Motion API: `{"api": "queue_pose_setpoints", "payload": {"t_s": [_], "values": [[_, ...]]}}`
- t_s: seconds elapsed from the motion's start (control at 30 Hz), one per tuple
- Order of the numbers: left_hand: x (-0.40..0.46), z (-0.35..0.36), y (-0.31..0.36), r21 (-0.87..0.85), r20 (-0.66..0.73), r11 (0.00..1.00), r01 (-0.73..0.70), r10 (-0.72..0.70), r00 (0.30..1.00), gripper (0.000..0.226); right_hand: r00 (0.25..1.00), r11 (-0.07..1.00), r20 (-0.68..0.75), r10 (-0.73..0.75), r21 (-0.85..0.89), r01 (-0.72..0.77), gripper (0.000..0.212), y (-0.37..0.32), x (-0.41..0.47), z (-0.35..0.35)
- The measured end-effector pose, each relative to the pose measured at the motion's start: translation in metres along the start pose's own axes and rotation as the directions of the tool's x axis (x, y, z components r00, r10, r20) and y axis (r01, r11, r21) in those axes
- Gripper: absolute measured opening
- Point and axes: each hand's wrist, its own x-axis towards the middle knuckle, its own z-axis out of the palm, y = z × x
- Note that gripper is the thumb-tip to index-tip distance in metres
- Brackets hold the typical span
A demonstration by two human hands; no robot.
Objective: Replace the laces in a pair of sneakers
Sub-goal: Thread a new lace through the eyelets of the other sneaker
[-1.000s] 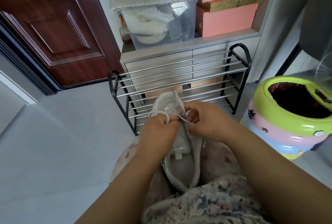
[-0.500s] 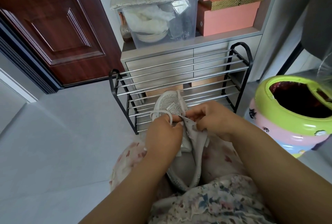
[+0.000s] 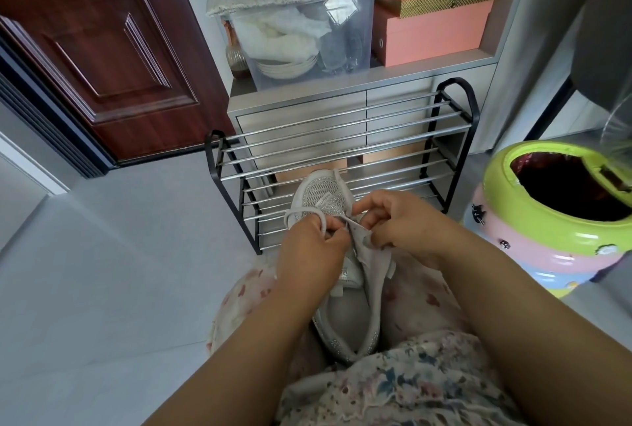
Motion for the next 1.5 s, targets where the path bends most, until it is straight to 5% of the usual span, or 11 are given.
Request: {"api": "queue_pose_setpoints", "payload": {"t_s": [0.23, 0.6, 0.73, 0.97, 1.2, 1.37, 1.43, 1.5], "values": [[0.004, 0.001, -0.003, -0.184, 0.093, 0.982, 0.031, -0.014, 0.996, 0.016, 1.000, 0.998, 0.006, 0.012, 0.059, -0.012, 0.047, 0.001, 0.001, -0.001], [-0.004, -0.014, 0.003, 0.324, 0.089, 0.938, -0.120, 0.096, 0.991, 0.017, 1.000, 1.000, -0.024, -0.008, 0.017, 0.008, 0.049, 0.001, 0.000, 0.000], [-0.011, -0.025, 0.006, 0.302, 0.191, 0.946, -0.122, 0.065, 0.979, 0.015, 0.999, 1.000, -0.035, -0.026, -0.010, 0.025, 0.050, -0.001, -0.002, 0.000], [-0.007, -0.014, 0.012, 0.312, 0.094, 0.939, -0.145, 0.122, 0.988, 0.039, 0.998, 0.993, -0.043, -0.055, -0.106, 0.050, 0.052, -0.002, -0.004, 0.002], [-0.028, -0.033, 0.023, 0.077, 0.299, 0.988, -0.133, 0.105, 0.948, 0.030, 0.998, 0.995, -0.005, -0.060, -0.081, 0.060, 0.051, -0.002, -0.006, -0.001], [-0.054, -0.061, 0.034, -0.058, 0.646, 0.988, -0.146, 0.149, 0.749, 0.015, 0.997, 0.997, 0.049, -0.061, -0.049, 0.064, 0.052, -0.002, -0.006, -0.004], [-0.054, -0.064, 0.032, -0.167, 0.608, 0.984, -0.064, 0.154, 0.779, 0.020, 0.996, 0.995, 0.054, -0.068, -0.063, 0.072, 0.051, -0.002, -0.007, -0.004], [-0.045, -0.063, 0.024, -0.289, 0.466, 0.954, 0.078, 0.068, 0.882, 0.026, 0.996, 0.993, 0.049, -0.073, -0.087, 0.077, 0.051, -0.003, -0.008, -0.004]]}}
